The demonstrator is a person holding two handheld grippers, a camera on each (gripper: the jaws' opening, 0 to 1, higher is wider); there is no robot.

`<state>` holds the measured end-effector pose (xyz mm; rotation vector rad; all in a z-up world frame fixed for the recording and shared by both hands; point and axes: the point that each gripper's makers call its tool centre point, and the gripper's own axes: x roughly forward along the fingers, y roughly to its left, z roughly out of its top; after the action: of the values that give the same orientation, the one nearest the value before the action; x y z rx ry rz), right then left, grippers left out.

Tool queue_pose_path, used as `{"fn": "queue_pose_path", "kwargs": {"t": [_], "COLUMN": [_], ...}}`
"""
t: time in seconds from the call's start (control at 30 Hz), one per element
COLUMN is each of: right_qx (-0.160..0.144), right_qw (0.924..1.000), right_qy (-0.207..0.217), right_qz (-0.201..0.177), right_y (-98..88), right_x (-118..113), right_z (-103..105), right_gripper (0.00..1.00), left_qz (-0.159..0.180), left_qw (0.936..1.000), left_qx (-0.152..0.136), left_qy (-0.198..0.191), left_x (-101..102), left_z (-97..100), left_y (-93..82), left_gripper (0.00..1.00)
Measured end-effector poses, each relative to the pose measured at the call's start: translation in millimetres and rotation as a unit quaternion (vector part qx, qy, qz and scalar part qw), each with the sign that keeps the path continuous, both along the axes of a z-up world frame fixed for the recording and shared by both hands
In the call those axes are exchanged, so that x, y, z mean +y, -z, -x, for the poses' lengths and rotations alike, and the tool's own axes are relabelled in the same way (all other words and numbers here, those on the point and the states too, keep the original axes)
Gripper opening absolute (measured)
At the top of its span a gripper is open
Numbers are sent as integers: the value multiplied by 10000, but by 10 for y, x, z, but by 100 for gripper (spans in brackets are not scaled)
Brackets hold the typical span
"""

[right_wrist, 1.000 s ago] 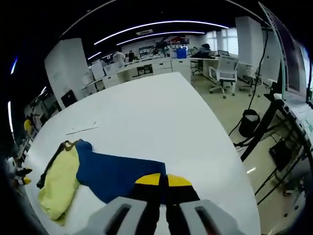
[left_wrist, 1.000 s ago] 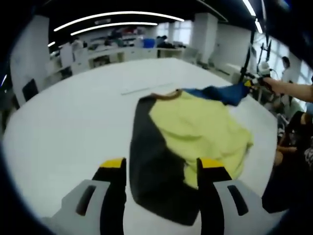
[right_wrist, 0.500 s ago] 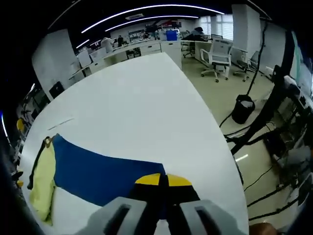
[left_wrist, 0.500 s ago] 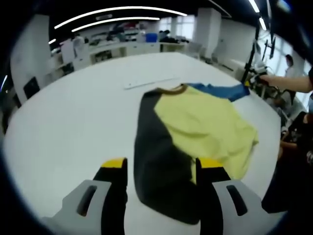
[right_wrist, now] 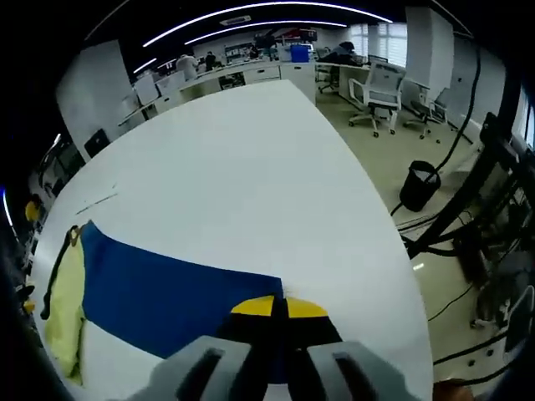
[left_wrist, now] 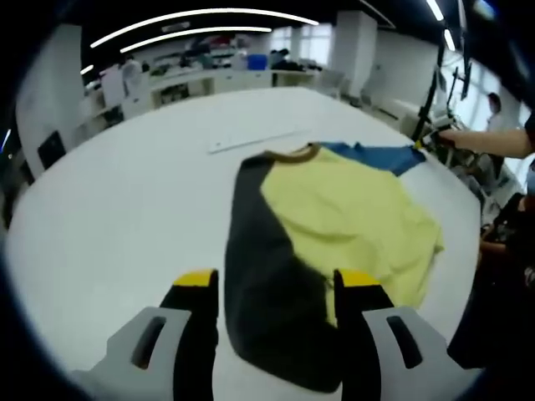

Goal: Fold the garment on the visible template until the final outline fits inside the template.

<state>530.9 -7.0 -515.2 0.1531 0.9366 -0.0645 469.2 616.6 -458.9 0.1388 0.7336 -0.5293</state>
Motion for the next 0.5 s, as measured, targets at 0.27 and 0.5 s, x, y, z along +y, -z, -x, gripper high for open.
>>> {"fn": "queue_pose_path", "kwargs": {"t": [0.27,0.5], "right_qx": [56,-40], "right_qw": [9999,9998], "right_qy": [-43,-56], "right_qz": [135,207], "right_y": [4,-65], "right_x": [-3,-13], "right_z": [72,131], "right_gripper": [0,0], "left_qz": [11,48], "left_qw": [10000,10000], "left_qx": [17,-47], "left_qy": [3,-40], "left_x": [10,53], "left_z": [20,32], "left_y": [28,-10], "left_gripper": [51,51]}}
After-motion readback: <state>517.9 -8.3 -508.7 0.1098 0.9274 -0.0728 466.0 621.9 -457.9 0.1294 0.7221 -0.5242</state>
